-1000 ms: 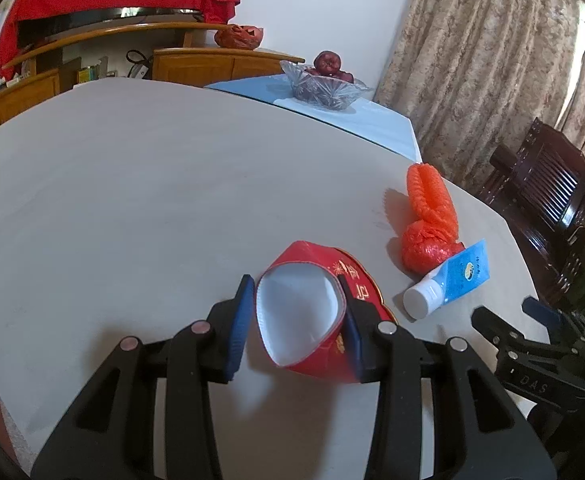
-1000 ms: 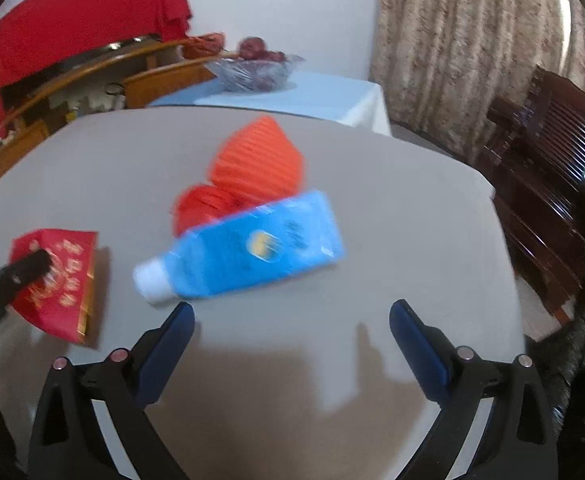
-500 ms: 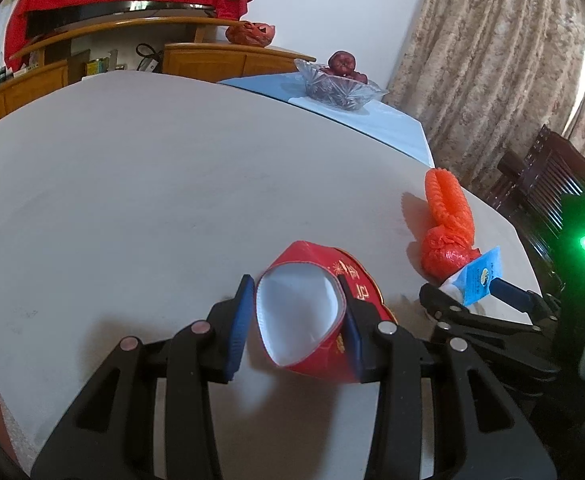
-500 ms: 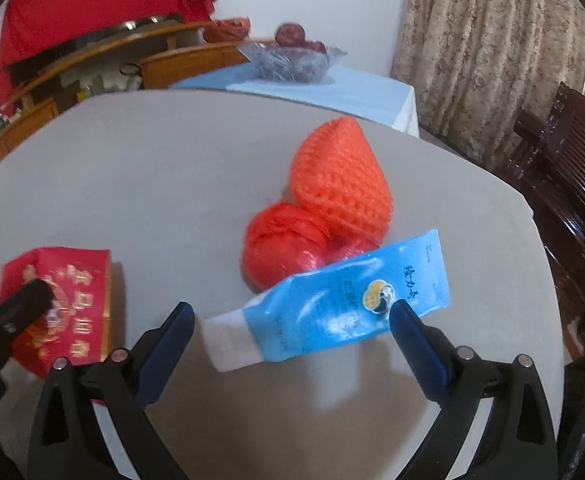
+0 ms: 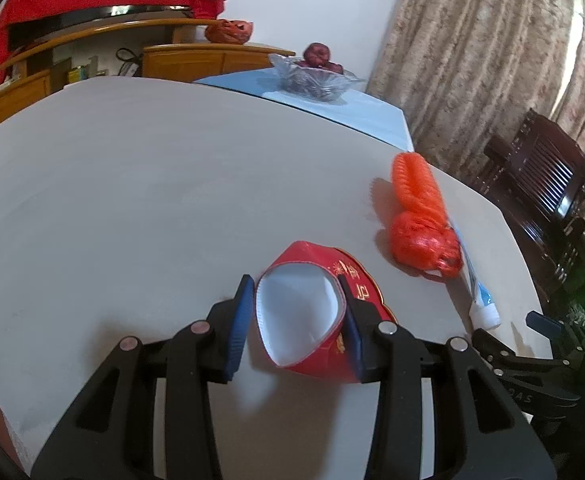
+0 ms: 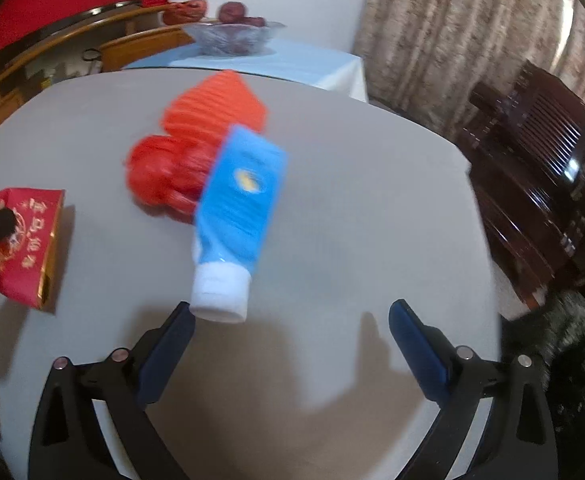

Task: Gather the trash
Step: 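Hold the red packet in the left tool while the right tool grasps the blue tube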

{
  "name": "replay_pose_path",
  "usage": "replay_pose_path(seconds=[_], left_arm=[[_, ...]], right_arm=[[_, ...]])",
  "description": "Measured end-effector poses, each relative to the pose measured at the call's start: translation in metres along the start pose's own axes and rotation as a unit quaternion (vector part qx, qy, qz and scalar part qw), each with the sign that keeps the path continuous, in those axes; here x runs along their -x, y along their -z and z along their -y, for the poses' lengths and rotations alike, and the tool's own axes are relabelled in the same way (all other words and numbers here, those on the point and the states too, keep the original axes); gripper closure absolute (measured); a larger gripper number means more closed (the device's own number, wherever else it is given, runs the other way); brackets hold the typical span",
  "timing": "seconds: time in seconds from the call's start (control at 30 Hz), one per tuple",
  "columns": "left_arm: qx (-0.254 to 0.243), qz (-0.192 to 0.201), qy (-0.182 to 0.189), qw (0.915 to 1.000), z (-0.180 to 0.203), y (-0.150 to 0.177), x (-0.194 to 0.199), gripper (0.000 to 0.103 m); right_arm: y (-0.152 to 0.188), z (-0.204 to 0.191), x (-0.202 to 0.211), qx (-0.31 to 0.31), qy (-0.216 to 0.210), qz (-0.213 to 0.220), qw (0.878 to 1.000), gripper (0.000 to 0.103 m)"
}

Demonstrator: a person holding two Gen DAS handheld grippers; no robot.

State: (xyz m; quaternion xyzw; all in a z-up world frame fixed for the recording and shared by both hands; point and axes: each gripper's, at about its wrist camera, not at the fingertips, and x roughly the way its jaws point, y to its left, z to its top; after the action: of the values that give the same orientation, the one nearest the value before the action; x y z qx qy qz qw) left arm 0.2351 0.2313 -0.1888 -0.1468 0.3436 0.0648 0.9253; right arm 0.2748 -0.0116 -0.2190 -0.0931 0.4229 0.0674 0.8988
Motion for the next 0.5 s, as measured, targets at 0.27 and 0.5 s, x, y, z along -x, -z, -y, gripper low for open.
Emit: replay_pose_path(seconds=[0.27,0.5], left_arm=[[-0.016,-0.003,0.008,0.9998,0.016,0.003,-0.002,0.064],[-0.008,-0.007,0.009,0.9999,0.011,0.003,-0.005,0.064]], right_arm=[[-0.011,-0.006,-0.003,-0.03,-0.062,0.014,0.998,0.008],[-0.018,0.002,-0.018,-0.071,-0.08,-0.011,0.994,0.021]])
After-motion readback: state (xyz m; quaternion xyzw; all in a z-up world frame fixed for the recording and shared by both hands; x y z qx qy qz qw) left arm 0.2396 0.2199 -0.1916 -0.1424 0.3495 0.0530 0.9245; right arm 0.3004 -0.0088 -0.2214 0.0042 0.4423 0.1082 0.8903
